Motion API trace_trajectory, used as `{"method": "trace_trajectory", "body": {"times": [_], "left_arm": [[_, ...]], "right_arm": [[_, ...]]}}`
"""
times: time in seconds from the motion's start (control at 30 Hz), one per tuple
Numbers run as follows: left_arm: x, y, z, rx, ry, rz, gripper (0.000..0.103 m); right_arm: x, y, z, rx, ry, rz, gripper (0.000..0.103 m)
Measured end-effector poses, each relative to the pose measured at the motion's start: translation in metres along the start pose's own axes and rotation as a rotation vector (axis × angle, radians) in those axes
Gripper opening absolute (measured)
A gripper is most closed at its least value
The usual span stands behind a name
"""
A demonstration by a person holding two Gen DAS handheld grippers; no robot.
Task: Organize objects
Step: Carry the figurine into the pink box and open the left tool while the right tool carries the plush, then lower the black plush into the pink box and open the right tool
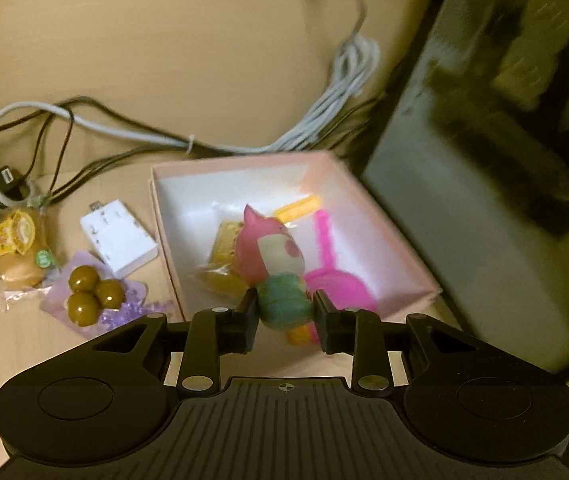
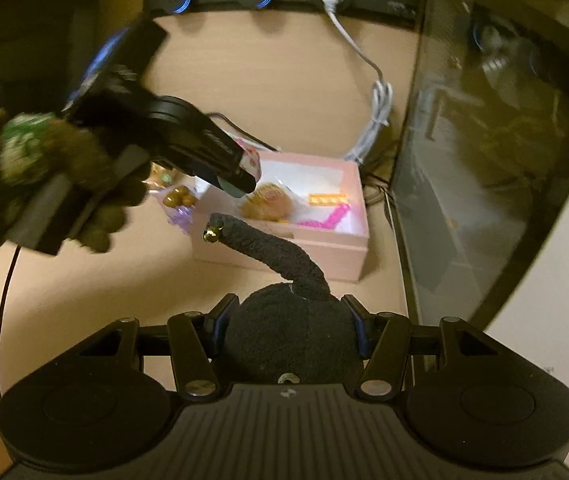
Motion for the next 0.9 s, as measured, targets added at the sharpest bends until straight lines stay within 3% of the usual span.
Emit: {"method": "trace_trajectory", "body": {"times": [0.17, 0.3, 0.4, 0.53, 0.7, 0.8, 0.9], "left_arm": [[0.005, -0.002, 0.016, -0.002, 0.051, -0.01, 0.033], [0.007, 0.005, 0.009, 0.017, 0.03, -0.054, 0.033], [0.007, 0.013, -0.016, 0.045, -0.042, -0.102, 0.033], [0.038, 0.043, -0.048, 0.041, -0.085, -0.172, 0.033], [0.084, 0.077, -0.065, 0.018, -0.045, -0.27, 0.033], [0.106, 0.098, -0.071, -0.007, -0.017, -0.318, 0.033], [0.12, 0.117, -0.075, -0.028, 0.005, -0.349, 0.033]], "right_arm": [[0.004, -0.015, 0.005, 0.014, 0.012, 0.027, 0.055], [-0.001, -0.02, 0.012, -0.001, 0.012, 0.04, 0.055], [-0.022, -0.022, 0.02, -0.041, -0.013, 0.067, 0.055], [-0.076, -0.023, 0.043, -0.065, -0.093, 0.083, 0.055], [-0.137, -0.033, 0.118, -0.041, -0.097, 0.142, 0.055], [-0.148, -0.035, 0.176, -0.006, -0.015, 0.16, 0.056], [-0.136, -0.037, 0.218, 0.042, 0.082, 0.157, 0.06]]}}
Point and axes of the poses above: each gripper's, at about its wrist camera, not at the fingertips, and z roughly the way its jaws point, y to its left, x to its underside, the point moved 6 cm from there along z, roughly the way its jaws point, and after that the axes turned 7 degrees about -x, right-handed, at the moved point
